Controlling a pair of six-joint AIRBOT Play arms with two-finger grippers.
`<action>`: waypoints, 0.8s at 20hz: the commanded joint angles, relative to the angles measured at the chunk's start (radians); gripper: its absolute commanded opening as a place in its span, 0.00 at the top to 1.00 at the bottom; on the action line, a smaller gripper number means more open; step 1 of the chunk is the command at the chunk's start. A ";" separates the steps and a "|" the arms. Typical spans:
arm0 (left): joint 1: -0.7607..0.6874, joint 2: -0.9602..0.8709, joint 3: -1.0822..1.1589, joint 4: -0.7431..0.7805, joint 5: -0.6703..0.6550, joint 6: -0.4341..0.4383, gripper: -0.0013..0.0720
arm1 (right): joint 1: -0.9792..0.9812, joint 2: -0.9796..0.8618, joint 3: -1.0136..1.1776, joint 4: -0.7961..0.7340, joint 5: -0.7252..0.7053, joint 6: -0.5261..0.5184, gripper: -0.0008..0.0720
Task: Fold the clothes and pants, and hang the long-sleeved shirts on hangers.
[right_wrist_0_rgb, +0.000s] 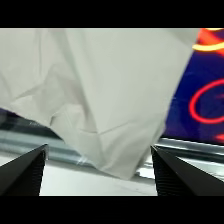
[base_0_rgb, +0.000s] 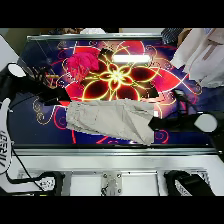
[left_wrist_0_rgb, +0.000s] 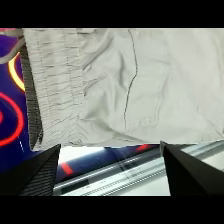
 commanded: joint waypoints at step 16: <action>-0.422 0.284 -0.417 -0.003 0.367 -0.021 0.96 | -0.362 -0.626 -0.241 0.767 -0.240 -0.711 0.00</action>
